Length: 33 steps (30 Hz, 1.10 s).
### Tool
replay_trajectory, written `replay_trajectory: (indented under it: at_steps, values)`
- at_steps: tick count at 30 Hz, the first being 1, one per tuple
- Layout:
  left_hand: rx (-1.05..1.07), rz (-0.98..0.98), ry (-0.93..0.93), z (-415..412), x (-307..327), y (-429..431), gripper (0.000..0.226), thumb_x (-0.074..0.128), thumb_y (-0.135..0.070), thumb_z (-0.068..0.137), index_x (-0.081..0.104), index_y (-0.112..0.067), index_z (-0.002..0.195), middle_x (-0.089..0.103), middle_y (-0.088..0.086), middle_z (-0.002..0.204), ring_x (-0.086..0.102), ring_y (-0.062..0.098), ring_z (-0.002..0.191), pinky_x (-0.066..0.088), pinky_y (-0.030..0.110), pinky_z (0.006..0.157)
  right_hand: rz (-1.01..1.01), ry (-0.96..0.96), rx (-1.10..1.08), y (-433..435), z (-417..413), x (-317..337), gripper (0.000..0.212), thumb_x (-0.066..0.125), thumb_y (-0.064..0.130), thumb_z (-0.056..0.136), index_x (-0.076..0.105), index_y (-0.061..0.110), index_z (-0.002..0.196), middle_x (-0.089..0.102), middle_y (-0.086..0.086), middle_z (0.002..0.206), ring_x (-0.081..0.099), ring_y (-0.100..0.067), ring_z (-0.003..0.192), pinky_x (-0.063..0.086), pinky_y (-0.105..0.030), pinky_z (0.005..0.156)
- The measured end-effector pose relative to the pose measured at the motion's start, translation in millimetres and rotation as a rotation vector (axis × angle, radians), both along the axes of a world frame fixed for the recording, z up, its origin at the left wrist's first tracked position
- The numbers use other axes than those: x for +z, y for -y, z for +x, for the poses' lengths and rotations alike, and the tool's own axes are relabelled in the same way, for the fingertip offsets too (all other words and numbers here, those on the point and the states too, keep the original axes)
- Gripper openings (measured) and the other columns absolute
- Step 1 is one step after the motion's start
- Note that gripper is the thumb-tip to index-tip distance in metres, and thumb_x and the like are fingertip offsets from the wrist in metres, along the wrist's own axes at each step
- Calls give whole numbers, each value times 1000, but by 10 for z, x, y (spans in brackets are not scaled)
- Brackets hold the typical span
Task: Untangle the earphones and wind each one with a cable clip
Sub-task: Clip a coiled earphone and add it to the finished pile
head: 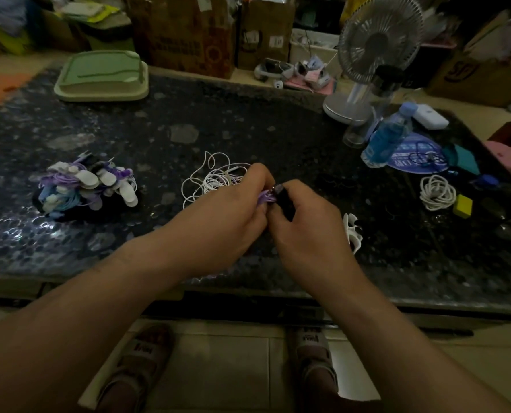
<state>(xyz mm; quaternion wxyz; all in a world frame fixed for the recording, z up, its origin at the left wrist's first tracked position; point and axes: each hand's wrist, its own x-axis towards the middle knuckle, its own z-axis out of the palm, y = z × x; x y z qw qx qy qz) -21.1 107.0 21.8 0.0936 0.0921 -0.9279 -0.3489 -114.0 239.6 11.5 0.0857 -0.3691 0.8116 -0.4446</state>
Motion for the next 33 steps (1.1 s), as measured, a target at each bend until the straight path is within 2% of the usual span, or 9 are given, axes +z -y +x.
replay_trajectory:
  at_steps: [3,6,10,14,18,22,24,28,33]
  values:
    - [-4,62,-34,15,-6,0,14,42,-24,107,42,-34,116,71,3,85,69,23,68,55,54,63,-33,-83,-32,1,4,14,5,65,27,97,66,25,102,65,12,87,62,-3,78,48,-20,64]
    - [0,75,-54,22,-38,-10,17,42,-23,107,44,-34,120,71,4,81,70,25,66,55,54,62,-60,-16,-48,-13,27,41,17,68,27,96,62,26,111,67,14,93,65,-1,83,57,-27,70]
    - [52,118,-92,7,-84,28,15,46,-20,108,46,-33,117,67,0,82,65,15,66,54,47,62,-46,171,34,-42,-24,101,18,70,28,96,56,28,107,67,13,90,66,-1,79,55,-18,61]
    - [138,151,-152,15,-83,95,16,48,-16,107,46,-30,115,64,-4,83,63,13,67,54,46,59,-66,314,141,-75,-62,154,12,66,31,98,66,30,111,74,8,103,73,-9,94,62,-38,84]
    - [180,158,-155,9,-69,48,15,45,-20,102,45,-31,112,65,-2,76,64,16,62,50,39,50,-180,662,87,-68,-100,223,23,52,24,107,72,12,110,77,-10,101,76,-24,91,62,-28,69]
    - [196,22,-152,-7,-102,41,19,48,-23,99,41,-34,112,63,-10,83,61,3,76,44,24,55,-142,652,110,-50,-148,147,18,57,22,107,72,15,113,78,-7,106,76,-24,100,63,-48,89]
    - [201,-1,-184,-7,-110,52,17,50,-24,100,41,-34,111,62,-12,84,60,1,79,44,23,58,-161,728,176,-70,-190,170,22,56,17,107,71,15,123,77,-7,112,75,-23,105,62,-49,92]
    - [151,-31,-181,3,-124,63,22,58,-21,103,42,-34,110,62,-12,82,59,2,80,45,20,61,-101,918,324,-143,-286,251,29,54,9,105,70,15,129,76,-10,120,73,-28,111,63,-46,89]
    - [78,-62,-132,-1,-118,87,28,58,-17,100,40,-37,107,61,-11,80,58,5,78,43,23,61,-77,983,251,-121,-342,202,23,52,12,106,70,4,120,72,-24,118,73,-37,103,64,-48,82]
